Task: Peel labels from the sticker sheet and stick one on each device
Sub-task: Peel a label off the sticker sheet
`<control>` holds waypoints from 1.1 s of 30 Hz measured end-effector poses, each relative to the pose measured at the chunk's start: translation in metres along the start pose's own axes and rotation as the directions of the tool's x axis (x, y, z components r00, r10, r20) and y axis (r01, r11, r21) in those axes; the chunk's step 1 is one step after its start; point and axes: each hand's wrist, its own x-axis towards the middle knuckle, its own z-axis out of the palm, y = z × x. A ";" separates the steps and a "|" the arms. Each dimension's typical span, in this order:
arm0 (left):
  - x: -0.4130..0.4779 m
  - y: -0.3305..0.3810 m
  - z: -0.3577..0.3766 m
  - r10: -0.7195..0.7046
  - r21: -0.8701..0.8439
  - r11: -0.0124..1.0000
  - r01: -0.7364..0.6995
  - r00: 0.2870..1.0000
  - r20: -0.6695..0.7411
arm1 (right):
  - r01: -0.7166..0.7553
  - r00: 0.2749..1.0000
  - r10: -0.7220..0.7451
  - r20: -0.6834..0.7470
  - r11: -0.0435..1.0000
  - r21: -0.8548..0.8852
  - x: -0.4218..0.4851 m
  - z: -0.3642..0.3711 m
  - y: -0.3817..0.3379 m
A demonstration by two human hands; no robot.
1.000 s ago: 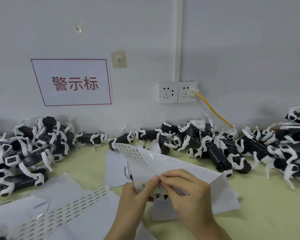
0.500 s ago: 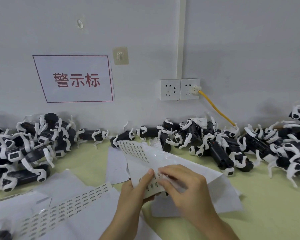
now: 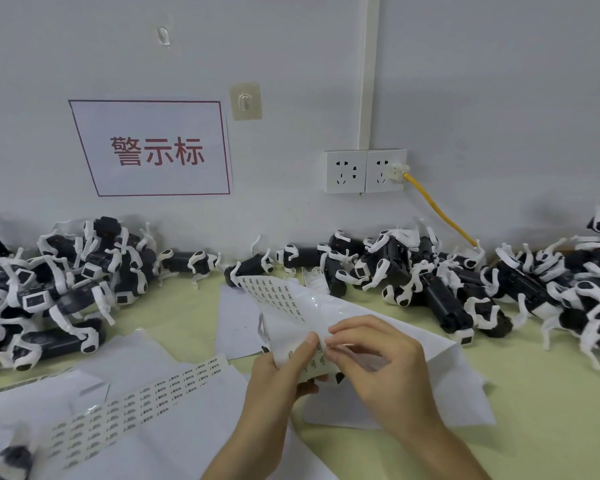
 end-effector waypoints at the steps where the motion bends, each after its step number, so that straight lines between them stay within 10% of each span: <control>1: 0.001 -0.001 -0.001 0.040 0.031 0.999 -0.040 0.999 0.001 | -0.075 0.997 0.073 0.033 0.995 0.072 0.000 -0.001 0.000; 5: 0.000 -0.004 -0.002 0.161 0.124 0.979 -0.161 0.987 0.012 | -0.243 0.970 0.232 0.078 0.946 0.214 0.002 -0.001 0.001; 27: 0.001 -0.003 -0.003 0.230 0.242 0.941 -0.236 0.972 0.055 | 0.137 0.990 -0.141 -0.022 0.982 -0.132 0.000 -0.001 -0.001; 33: 0.005 -0.007 -0.005 0.222 0.242 0.952 -0.186 0.967 -0.128 | -0.262 0.965 0.251 0.077 0.923 0.283 0.005 -0.006 -0.011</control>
